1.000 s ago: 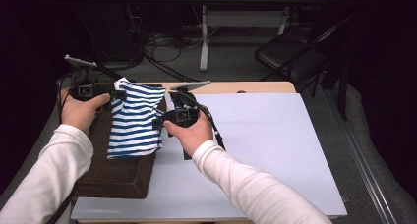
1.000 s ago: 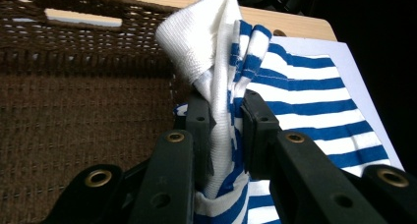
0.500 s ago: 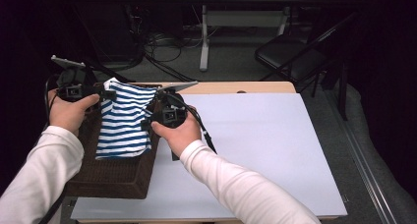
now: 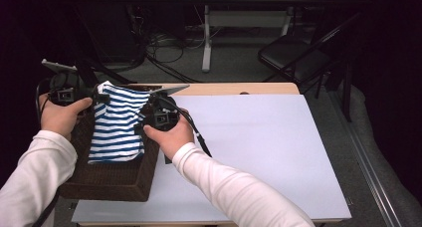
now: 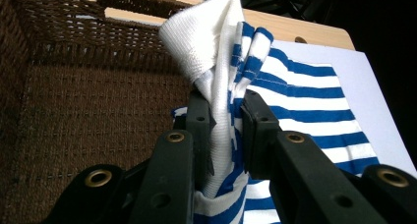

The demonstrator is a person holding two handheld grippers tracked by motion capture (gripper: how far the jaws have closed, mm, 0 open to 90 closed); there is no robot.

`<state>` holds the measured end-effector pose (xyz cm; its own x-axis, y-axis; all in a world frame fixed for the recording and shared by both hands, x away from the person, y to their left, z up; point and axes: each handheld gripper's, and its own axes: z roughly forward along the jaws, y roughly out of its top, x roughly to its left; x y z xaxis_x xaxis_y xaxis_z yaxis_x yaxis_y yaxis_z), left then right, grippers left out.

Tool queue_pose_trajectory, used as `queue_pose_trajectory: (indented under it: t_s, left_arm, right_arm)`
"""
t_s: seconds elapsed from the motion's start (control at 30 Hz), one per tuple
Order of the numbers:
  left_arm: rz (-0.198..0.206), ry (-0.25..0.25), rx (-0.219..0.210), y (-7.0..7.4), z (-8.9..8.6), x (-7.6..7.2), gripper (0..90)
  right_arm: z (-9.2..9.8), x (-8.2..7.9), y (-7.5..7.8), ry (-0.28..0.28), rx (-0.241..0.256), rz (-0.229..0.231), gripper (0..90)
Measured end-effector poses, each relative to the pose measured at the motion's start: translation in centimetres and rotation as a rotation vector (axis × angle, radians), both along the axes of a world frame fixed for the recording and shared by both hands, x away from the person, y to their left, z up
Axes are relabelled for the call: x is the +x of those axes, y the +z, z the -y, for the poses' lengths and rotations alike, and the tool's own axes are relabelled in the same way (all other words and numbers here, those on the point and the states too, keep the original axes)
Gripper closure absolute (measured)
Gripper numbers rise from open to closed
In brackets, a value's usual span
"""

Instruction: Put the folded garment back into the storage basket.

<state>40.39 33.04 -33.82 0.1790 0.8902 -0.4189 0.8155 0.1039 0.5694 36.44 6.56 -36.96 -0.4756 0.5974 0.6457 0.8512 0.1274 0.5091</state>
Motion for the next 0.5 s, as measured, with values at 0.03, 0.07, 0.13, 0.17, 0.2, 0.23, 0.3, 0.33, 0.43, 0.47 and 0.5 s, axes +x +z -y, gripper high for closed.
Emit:
queue_pose_trajectory:
  t_s: [0.03,0.07,0.13,0.17,0.2,0.23,0.3,0.33,0.43,0.47,0.5]
  left_arm:
    - [0.001,0.003,-0.002,-0.1,-0.1,0.0,77.0]
    - [0.003,0.005,-0.005,-0.2,-0.2,0.0,77.0]
    - [0.001,0.007,-0.006,-0.5,-0.4,0.0,77.0]
    - [-0.004,0.006,-0.004,-0.6,-0.5,0.0,77.0]
    - [-0.003,0.007,-0.007,-0.7,-0.6,0.0,77.0]
    - [-0.007,0.009,-0.007,-0.9,-0.6,0.1,76.9]
    - [-0.01,0.012,-0.008,-1.1,-0.8,0.1,77.0]
    - [-0.015,0.007,-0.005,-1.3,-0.8,0.2,77.0]
    - [-0.019,0.014,-0.012,-1.8,-0.8,0.4,76.9]
    - [-0.023,0.012,-0.012,-2.0,-0.8,0.4,76.9]
    - [-0.024,0.015,-0.015,-2.3,-0.7,0.5,76.9]
  right_arm:
    - [-0.1,0.0,-0.1,-0.001,0.0,-0.003,87.4]
    - [-0.2,0.1,-0.2,0.001,-0.004,-0.004,87.4]
    - [-0.5,0.1,-0.3,-0.001,-0.006,-0.01,87.4]
    - [-0.6,0.1,-0.4,0.003,-0.008,-0.004,87.4]
    - [-0.6,0.1,-0.4,0.003,-0.009,-0.009,87.4]
    - [-0.7,0.1,-0.5,0.002,-0.007,-0.009,87.4]
    - [-1.0,0.0,-0.8,0.004,-0.014,-0.006,87.4]
    - [-1.0,0.0,-0.9,0.001,-0.014,-0.005,87.4]
    - [-1.2,0.1,-1.3,0.004,-0.019,-0.003,87.4]
    - [-1.2,0.1,-1.4,0.0,-0.021,-0.004,87.4]
    - [-1.2,0.1,-1.5,0.004,-0.029,-0.006,87.4]
